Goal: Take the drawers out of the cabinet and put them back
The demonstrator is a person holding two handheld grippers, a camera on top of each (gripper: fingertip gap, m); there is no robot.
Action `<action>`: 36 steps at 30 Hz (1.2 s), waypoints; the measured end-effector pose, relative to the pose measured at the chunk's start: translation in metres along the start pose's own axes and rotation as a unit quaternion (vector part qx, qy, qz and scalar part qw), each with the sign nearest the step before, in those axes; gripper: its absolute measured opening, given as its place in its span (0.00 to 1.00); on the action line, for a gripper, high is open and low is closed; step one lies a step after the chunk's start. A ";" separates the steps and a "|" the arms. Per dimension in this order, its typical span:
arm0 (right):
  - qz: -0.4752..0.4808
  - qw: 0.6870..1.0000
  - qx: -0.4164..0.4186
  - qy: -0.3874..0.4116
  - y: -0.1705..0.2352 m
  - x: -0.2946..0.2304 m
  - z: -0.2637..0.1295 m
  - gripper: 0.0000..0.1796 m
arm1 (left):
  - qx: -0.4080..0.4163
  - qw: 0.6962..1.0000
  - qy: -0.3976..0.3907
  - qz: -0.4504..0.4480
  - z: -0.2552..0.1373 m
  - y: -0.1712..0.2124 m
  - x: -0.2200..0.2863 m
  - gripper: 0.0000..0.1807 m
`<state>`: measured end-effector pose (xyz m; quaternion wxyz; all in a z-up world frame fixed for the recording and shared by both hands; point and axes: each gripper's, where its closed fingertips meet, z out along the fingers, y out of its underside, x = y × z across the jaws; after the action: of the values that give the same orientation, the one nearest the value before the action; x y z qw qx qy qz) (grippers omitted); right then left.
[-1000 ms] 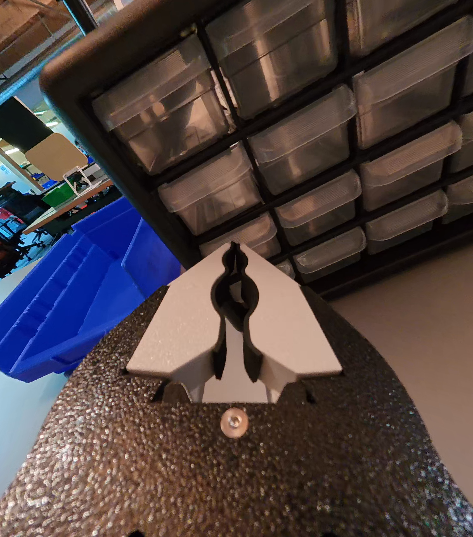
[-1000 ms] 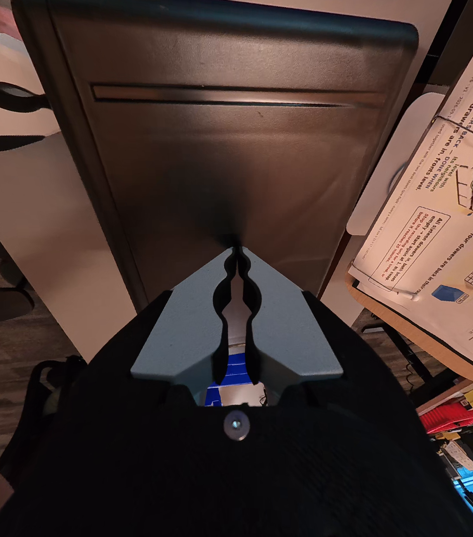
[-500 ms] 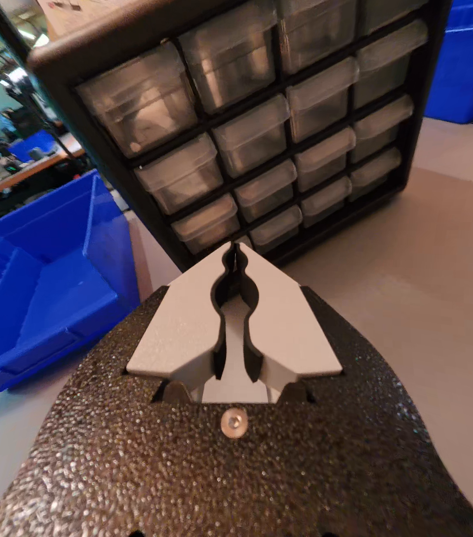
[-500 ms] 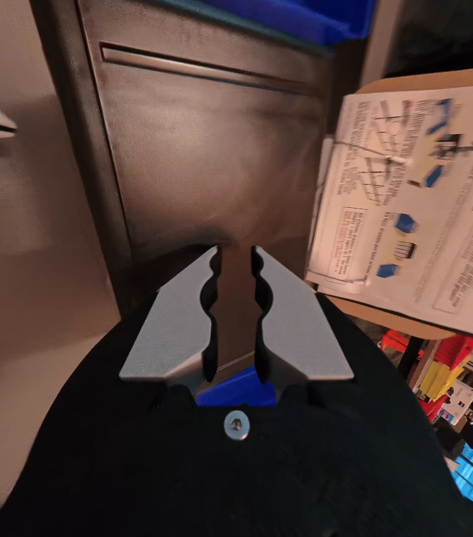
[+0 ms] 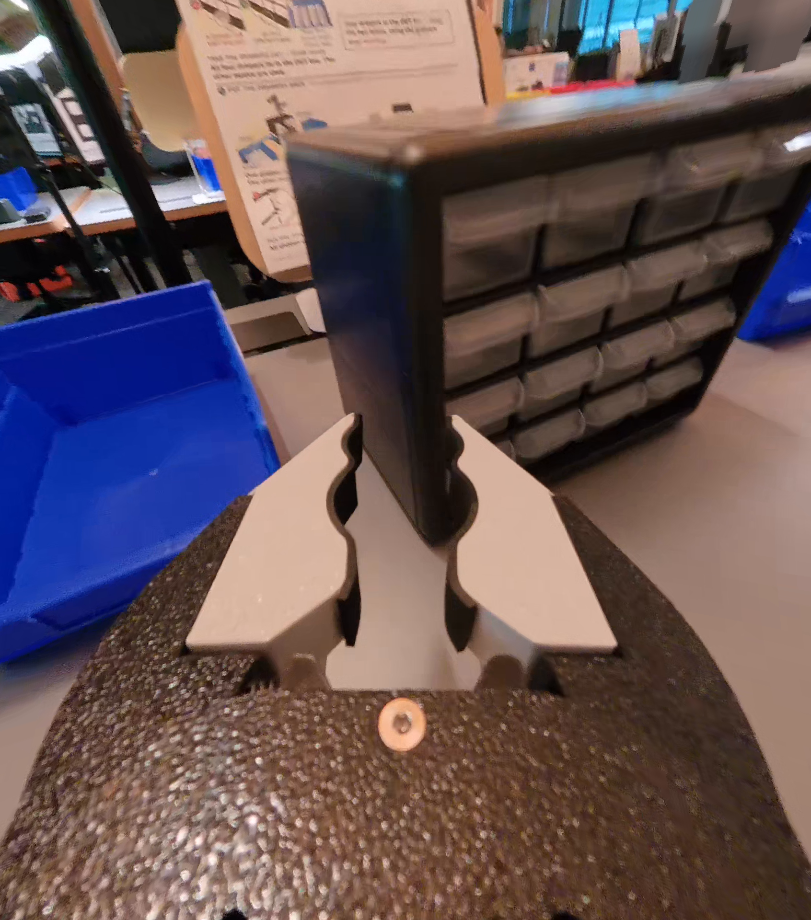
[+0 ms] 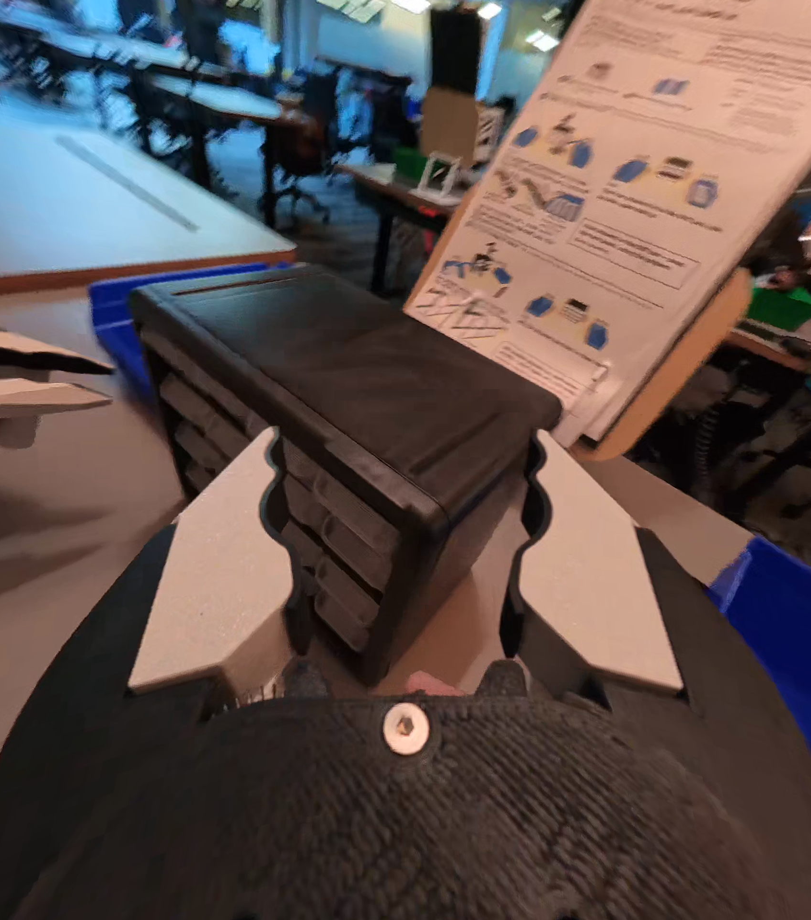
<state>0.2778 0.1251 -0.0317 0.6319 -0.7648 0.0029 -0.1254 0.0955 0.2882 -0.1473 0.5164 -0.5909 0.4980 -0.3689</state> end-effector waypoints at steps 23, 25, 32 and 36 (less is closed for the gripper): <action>0.178 0.946 0.272 0.018 0.025 -0.006 0.021 0.63 | 0.381 0.889 0.155 -0.203 0.026 -0.104 0.007 0.42; 0.171 0.947 0.273 0.017 0.024 -0.010 0.020 0.66 | 0.379 0.892 0.153 -0.191 0.027 -0.104 0.010 0.42; 0.161 0.945 0.284 0.015 0.019 -0.007 0.007 0.66 | 0.378 0.887 0.178 -0.198 0.033 -0.105 0.018 0.43; 0.140 0.952 0.271 0.028 0.023 0.000 0.008 0.70 | 0.373 0.885 0.191 -0.204 0.040 -0.107 0.026 0.43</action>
<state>0.2829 0.1283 -0.0550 0.8266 -0.5526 0.0933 -0.0527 0.1617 0.2698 -0.0528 0.5069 -0.3612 0.2809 -0.7305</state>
